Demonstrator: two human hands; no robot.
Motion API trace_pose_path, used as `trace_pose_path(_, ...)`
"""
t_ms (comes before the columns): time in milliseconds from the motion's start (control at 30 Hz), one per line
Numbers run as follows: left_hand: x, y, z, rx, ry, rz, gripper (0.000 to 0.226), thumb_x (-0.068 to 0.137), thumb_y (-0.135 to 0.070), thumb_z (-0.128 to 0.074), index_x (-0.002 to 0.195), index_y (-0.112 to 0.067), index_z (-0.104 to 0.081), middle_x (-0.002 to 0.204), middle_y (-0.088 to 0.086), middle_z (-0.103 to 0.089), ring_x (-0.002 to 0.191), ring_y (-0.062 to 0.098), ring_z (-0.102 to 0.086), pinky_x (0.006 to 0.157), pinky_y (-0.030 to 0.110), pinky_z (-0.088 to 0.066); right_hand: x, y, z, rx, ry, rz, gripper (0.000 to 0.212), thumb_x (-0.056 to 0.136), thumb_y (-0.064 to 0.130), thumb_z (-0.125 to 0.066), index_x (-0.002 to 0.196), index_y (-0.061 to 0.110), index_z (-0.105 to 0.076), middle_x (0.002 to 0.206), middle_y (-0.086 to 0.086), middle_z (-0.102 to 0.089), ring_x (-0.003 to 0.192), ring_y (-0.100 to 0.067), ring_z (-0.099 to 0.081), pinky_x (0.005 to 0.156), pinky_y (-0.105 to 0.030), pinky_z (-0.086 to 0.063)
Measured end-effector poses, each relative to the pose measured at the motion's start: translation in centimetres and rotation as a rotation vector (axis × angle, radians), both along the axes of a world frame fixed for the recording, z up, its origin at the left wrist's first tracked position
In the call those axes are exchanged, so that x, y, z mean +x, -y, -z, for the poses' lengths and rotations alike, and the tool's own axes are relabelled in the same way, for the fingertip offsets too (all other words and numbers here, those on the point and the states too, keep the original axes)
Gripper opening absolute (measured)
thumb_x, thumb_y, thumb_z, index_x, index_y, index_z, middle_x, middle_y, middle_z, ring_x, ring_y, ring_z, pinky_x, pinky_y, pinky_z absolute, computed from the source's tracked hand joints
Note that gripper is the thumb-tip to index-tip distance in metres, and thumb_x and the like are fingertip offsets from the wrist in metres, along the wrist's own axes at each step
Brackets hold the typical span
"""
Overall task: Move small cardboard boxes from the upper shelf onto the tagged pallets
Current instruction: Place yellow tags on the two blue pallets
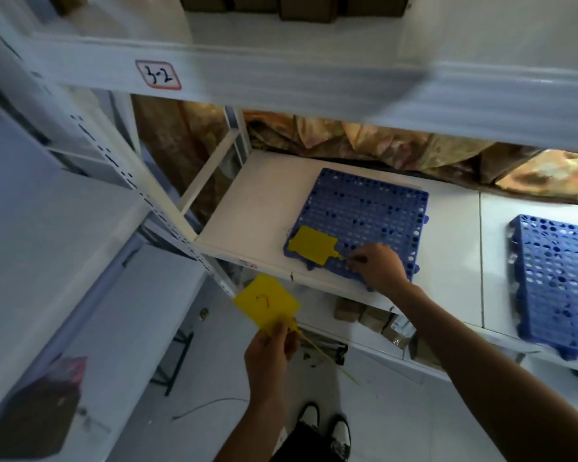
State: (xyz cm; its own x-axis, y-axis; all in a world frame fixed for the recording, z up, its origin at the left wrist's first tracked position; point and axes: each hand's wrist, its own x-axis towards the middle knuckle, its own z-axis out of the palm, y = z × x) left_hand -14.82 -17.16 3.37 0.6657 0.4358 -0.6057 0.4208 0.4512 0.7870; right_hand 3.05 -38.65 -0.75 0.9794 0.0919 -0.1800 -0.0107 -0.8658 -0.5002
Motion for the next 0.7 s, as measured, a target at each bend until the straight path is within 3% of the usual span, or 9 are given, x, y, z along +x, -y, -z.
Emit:
trace_pose_path(100, 0.1, 0.8, -0.4, -0.015, 0.016, 0.115, 0.026, 0.094, -0.018, -0.070, 0.071, -0.022, -0.081, 0.074, 0.009, -0.075, 0.072, 0.022, -0.066, 0.074, 0.040, -0.054, -0.5, -0.6, -1.4, -0.017, -0.019, -0.008, 0.016, 0.097, 0.027, -0.068, 0.106, 0.026, -0.081, 0.103, -0.001, -0.076, 0.079, -0.021, -0.067, 0.072, -0.036, -0.057)
trace_pose_path(200, 0.5, 2.0, -0.1, -0.032, 0.028, 0.195, 0.023, 0.093, -0.021, -0.071, 0.072, -0.019, -0.081, 0.078, 0.009, -0.076, 0.073, 0.021, -0.069, 0.076, 0.040, -0.055, -2.6, -1.1, -3.8, 0.062, 0.084, 0.115, 0.018, 0.096, 0.034, -0.066, 0.106, 0.025, -0.077, 0.109, 0.002, -0.070, 0.095, -0.020, -0.066, 0.076, -0.031, -0.051)
trace_pose_path(300, 1.4, 4.0, 0.7, -0.070, 0.021, 0.263, 0.025, 0.094, -0.015, -0.069, 0.072, -0.018, -0.079, 0.078, 0.004, -0.077, 0.075, 0.022, -0.069, 0.077, 0.038, -0.055, -8.4, -0.4, -5.8, 0.292, 0.109, 0.239, 0.026, 0.086, 0.052, -0.068, 0.085, 0.028, -0.076, 0.078, 0.010, -0.073, 0.069, -0.002, -0.065, 0.061, -0.019, -0.047)
trace_pose_path(367, 2.1, 6.8, 0.9, -0.099, 0.053, 0.345, 0.030, 0.096, -0.013, -0.065, 0.071, -0.019, -0.080, 0.073, 0.000, -0.075, 0.072, 0.019, -0.066, 0.071, 0.034, -0.053, -13.2, 1.4, -6.2, 0.326, 0.055, 0.276, 0.029, 0.077, 0.056, -0.071, 0.081, 0.028, -0.077, 0.070, 0.018, -0.070, 0.063, 0.004, -0.063, 0.058, -0.011, -0.044)
trace_pose_path(467, 1.8, 12.4, 1.2, -0.118, 0.063, 0.435, 0.019, 0.097, -0.012, -0.065, 0.082, -0.012, -0.075, 0.073, 0.000, -0.077, 0.074, 0.015, -0.072, 0.064, 0.025, -0.058, -18.6, 6.0, -6.3, 0.151, 0.027, 0.310, 0.022, 0.077, 0.050, -0.074, 0.085, 0.030, -0.078, 0.064, 0.028, -0.062, 0.065, 0.009, -0.061, 0.059, -0.004, -0.037)
trace_pose_path(567, -0.1, 19.5, 0.9, -0.157, 0.046, 0.540, 0.011, 0.094, -0.011, -0.068, 0.085, -0.009, -0.074, 0.072, 0.004, -0.077, 0.065, 0.010, -0.073, 0.058, 0.022, -0.059, -22.3, 11.5, -6.9, 0.087, 0.077, 0.377, 0.017, 0.086, 0.047, -0.075, 0.085, 0.031, -0.080, 0.065, 0.020, -0.064, 0.066, 0.002, -0.064, 0.059, -0.010, -0.040)
trace_pose_path(633, -1.6, 24.1, 0.9, -0.198, 0.047, 0.568, 0.009, 0.093, -0.009, -0.069, 0.086, -0.006, -0.075, 0.072, 0.006, -0.076, 0.062, 0.013, -0.071, 0.057, 0.023, -0.058, -24.3, 14.9, -7.2, 0.042, 0.160, 0.420, 0.017, 0.087, 0.049, -0.073, 0.087, 0.033, -0.079, 0.064, 0.022, -0.064, 0.062, 0.008, -0.061, 0.057, -0.008, -0.039)
trace_pose_path(700, -3.0, 28.7, 1.2, -0.213, 0.064, 0.600, 0.009, 0.093, -0.009, -0.070, 0.090, -0.001, -0.074, 0.072, 0.008, -0.074, 0.061, 0.015, -0.066, 0.055, 0.024, -0.055, -26.2, 18.8, -7.4, -0.004, 0.204, 0.473, 0.013, 0.088, 0.047, -0.075, 0.089, 0.035, -0.078, 0.071, 0.020, -0.071, 0.064, 0.007, -0.063, 0.059, -0.016, -0.046)
